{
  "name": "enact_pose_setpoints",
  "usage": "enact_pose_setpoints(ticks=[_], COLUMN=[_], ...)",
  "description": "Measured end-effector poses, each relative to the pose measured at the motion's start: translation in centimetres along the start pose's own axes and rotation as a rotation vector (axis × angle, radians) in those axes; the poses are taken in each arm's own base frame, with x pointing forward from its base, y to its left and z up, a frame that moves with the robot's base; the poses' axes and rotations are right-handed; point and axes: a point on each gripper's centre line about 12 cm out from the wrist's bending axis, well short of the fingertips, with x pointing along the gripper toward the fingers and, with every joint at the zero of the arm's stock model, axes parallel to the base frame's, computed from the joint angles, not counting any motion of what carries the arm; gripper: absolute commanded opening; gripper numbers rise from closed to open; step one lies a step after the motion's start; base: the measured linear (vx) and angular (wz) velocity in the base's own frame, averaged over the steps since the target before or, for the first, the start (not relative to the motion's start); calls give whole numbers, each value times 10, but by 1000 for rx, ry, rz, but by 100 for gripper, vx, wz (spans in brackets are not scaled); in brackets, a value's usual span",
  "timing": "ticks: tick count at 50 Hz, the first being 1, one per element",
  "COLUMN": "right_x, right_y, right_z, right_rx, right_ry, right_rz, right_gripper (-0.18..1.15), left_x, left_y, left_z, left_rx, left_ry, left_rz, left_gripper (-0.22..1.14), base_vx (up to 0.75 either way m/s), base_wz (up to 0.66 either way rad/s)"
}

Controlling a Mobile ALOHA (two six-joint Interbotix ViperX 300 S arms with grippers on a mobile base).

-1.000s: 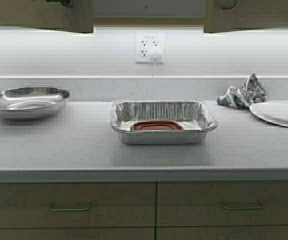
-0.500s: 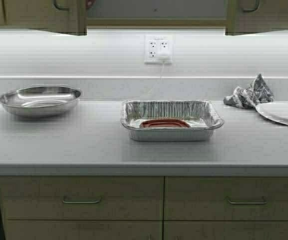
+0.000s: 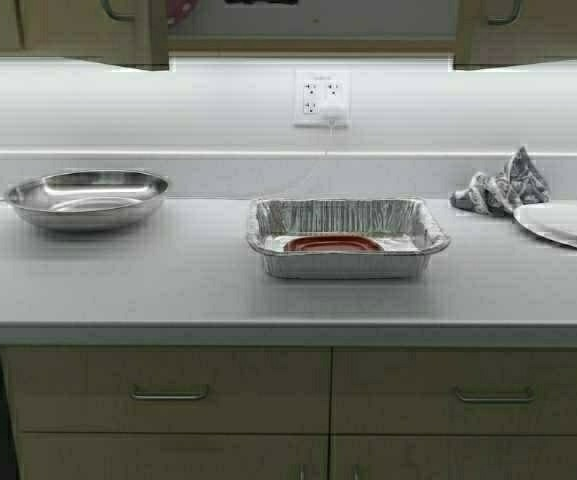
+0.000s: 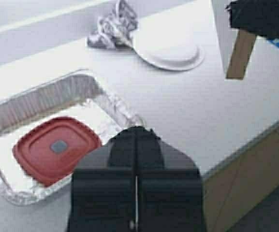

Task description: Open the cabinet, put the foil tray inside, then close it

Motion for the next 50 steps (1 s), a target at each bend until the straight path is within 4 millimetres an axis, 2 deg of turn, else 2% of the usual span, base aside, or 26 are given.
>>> enact_pose_setpoints(ticks=[7,16,22,29,40,50], right_x=[29,66,87,104,106,80], right_y=[3,0,-8,-22,-48,-71], right_z=[16,26,22,11,0,-15], right_rx=[-19,-37,-46,-51,-52,-30], right_ry=[-9,-1,27,61,106,149], right_rz=[5,-5,-21,-50,-98,-151], right_gripper=[8,8,8,8,8,7], left_x=[36,60,70,81,92,82], left_y=[-3,-3,12,41,78,94], left_z=[-2,-12,-17,-24,-31,-44], left_rx=[-5,-14,-34,-49,-59,-57], left_ry=[-2,-10,-22,-13,2,35], left_rz=[7,30,79,149,231,269], left_gripper=[3,3,3,3,3,3], base_vx=[0,0,0,0,0,0], base_wz=[0,0,0,0,0,1])
